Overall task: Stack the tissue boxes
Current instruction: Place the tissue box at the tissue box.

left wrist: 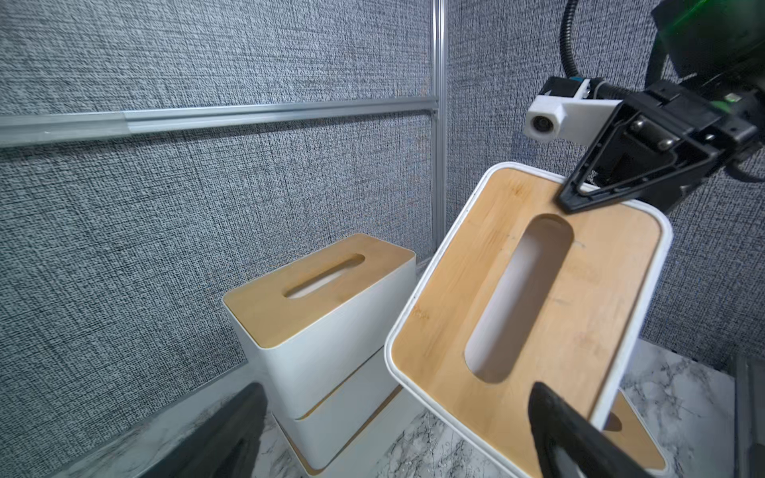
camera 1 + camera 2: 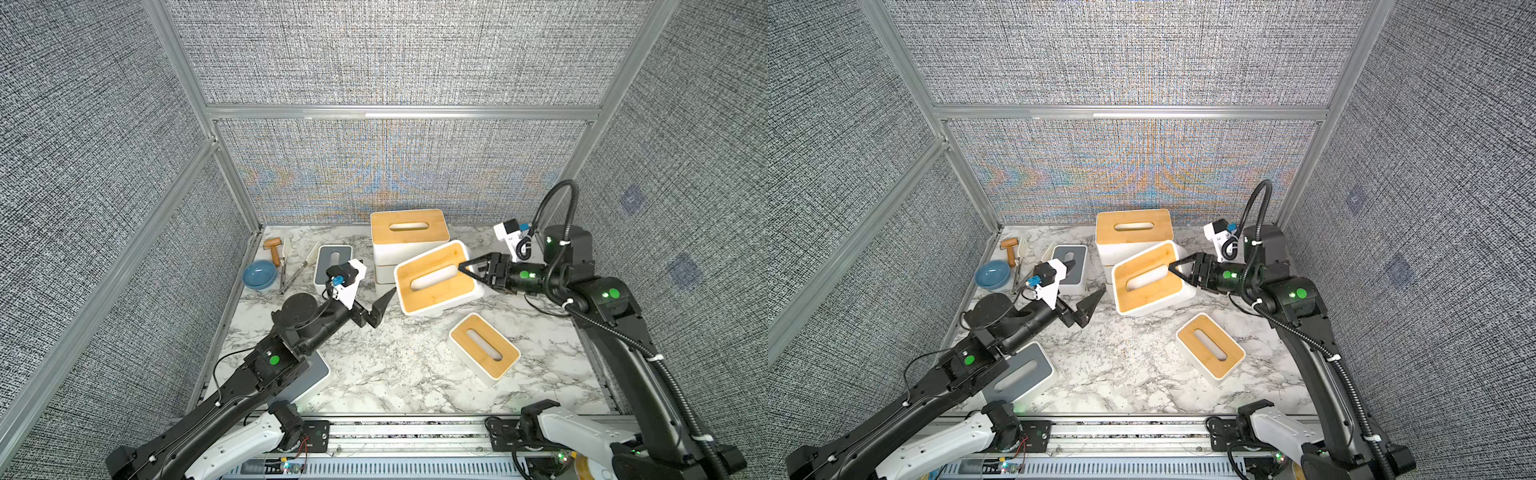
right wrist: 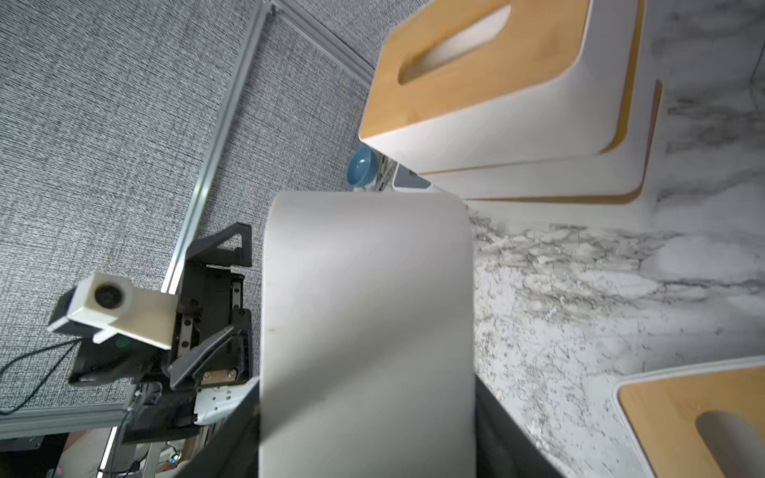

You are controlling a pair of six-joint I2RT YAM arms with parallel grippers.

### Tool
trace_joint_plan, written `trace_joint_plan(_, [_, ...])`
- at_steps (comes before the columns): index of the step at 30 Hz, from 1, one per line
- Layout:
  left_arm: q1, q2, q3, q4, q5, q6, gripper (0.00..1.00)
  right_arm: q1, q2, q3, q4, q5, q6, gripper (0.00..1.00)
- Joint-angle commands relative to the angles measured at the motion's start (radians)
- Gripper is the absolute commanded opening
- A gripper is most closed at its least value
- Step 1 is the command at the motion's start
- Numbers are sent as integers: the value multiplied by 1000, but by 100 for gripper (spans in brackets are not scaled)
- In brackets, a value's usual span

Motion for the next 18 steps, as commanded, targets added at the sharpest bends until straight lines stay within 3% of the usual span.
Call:
trace_joint_plan(1, [2, -38, -8, 2, -67, 13, 100, -10, 35, 42, 155, 2, 104, 27])
trace_joint_plan(6, [3, -65, -59, 55, -38, -13, 99, -52, 149, 121, 359, 6, 248, 27])
trace_joint_plan(18, [3, -10, -102, 110, -89, -92, 100, -81, 420, 301, 455, -57, 344, 27])
